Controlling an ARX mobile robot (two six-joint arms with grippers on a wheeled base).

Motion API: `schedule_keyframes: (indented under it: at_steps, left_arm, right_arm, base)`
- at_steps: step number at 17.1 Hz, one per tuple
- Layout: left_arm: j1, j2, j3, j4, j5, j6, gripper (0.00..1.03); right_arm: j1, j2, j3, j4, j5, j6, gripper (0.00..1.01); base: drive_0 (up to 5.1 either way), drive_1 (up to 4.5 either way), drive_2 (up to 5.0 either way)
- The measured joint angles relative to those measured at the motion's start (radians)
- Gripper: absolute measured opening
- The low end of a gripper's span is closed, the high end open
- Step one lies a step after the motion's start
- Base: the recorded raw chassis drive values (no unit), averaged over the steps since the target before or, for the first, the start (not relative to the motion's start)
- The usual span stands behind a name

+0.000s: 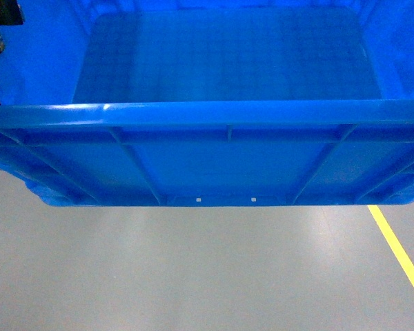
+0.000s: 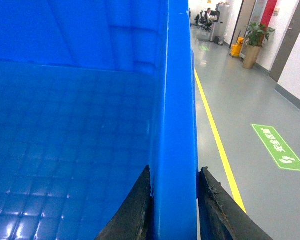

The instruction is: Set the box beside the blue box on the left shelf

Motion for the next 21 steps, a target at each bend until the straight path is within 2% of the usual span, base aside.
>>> schedule_keyframes:
  at_steps: [21]
  left_arm:
    - [0.003,0.000,0.000,0.001,0.003,0.006,0.15]
  right_arm:
    - [0.001,0.001,-0.003,0.002,-0.001,0.000,0.20]
  base:
    - [0.0,4.19,-4.2]
